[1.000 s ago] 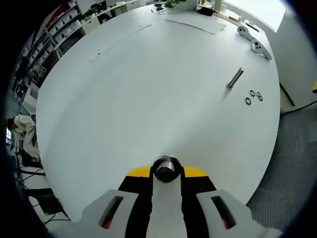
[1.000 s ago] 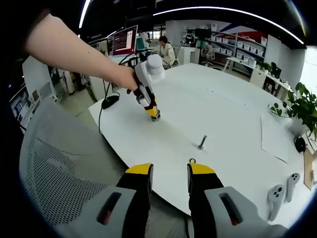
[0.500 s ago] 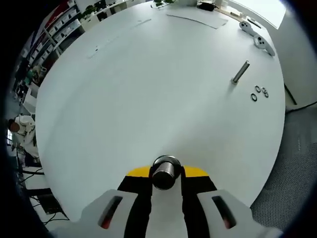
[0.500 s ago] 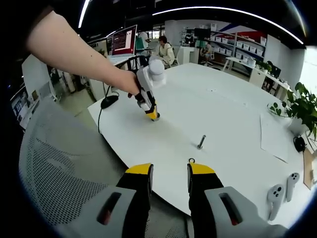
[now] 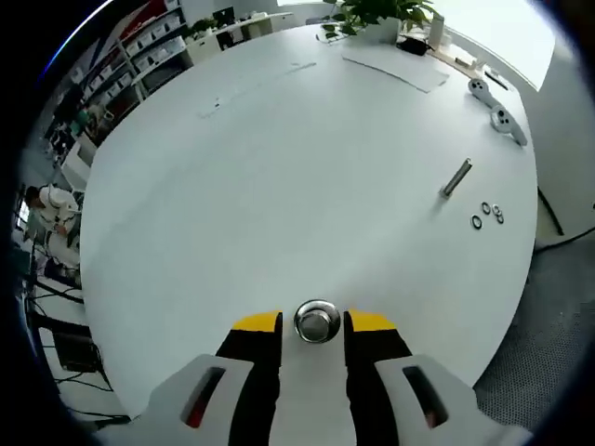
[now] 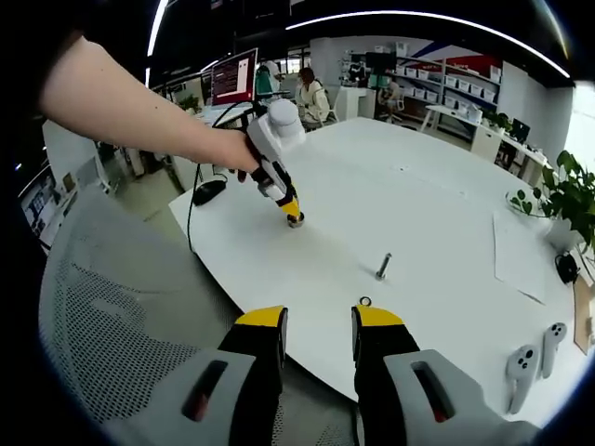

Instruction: Place the washer onto the threaded stud by aligning its center hole with the stud, sliding it down to the base, and recovering from edge contact or off-axis alignment until the washer reaches the visible bottom stop.

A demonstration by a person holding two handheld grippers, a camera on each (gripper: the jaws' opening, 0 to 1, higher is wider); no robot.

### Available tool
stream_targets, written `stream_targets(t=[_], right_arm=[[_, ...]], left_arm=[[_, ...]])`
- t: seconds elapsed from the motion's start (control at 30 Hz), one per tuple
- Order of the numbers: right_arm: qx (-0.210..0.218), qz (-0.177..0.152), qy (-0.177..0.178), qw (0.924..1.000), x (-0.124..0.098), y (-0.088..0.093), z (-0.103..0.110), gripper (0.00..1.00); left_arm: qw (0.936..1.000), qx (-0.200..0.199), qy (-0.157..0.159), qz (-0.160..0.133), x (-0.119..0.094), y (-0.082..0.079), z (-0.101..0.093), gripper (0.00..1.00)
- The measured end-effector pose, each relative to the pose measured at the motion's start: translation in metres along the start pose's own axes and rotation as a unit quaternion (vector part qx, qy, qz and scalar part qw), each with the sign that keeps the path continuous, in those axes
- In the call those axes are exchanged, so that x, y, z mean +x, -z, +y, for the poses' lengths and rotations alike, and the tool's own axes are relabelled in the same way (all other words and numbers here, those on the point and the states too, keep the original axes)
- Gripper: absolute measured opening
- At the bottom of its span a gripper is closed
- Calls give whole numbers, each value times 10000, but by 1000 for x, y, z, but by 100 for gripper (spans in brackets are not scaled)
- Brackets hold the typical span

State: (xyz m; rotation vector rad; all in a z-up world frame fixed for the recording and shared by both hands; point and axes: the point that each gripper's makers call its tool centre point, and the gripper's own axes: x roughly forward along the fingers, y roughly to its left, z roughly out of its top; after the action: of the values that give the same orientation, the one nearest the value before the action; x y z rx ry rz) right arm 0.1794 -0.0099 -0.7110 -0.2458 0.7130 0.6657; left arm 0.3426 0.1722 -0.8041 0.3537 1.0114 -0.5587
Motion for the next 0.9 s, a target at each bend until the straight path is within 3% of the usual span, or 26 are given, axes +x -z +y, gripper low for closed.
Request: stream_targets(t=[0.23, 0.37, 0.63, 0.9], right_arm=[[94, -73, -74, 9999, -1, -3, 1, 30], [43, -94, -109, 9999, -1, -3, 3, 30], [80, -145, -97, 9998, -2, -5, 2, 30], [54, -139, -87, 9999, -2, -4, 2, 30]], left_arm=[[9998, 112, -90, -151, -26, 22, -11, 27], [9986, -134, -36, -503, -43, 24, -26, 28], [9954, -310, 139, -901, -72, 25, -61, 31], [9920, -570, 281, -1093, -88, 37, -72, 32]])
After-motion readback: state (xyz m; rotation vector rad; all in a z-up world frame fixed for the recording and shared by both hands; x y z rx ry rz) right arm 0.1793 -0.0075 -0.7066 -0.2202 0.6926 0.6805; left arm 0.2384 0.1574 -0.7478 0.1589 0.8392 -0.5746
